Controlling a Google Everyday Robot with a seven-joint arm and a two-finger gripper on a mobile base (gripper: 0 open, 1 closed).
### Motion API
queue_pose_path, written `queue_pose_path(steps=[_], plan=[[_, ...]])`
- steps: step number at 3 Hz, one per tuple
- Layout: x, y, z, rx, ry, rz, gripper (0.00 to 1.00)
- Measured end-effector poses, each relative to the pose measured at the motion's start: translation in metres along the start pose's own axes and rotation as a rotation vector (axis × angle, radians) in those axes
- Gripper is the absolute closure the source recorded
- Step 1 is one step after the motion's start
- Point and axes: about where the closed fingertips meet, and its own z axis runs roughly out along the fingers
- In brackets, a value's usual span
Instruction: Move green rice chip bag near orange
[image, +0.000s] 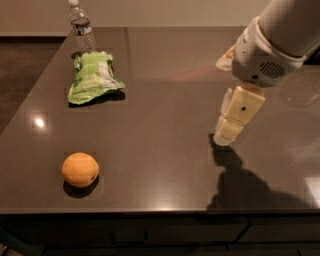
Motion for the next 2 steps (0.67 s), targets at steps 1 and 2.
queue_pose_path(steps=[1, 2], plan=[[-0.038, -0.02, 0.02, 0.029, -0.04, 0.023, 0.0], [-0.072, -0.048, 0.043, 0.042, -0.071, 0.103, 0.0]])
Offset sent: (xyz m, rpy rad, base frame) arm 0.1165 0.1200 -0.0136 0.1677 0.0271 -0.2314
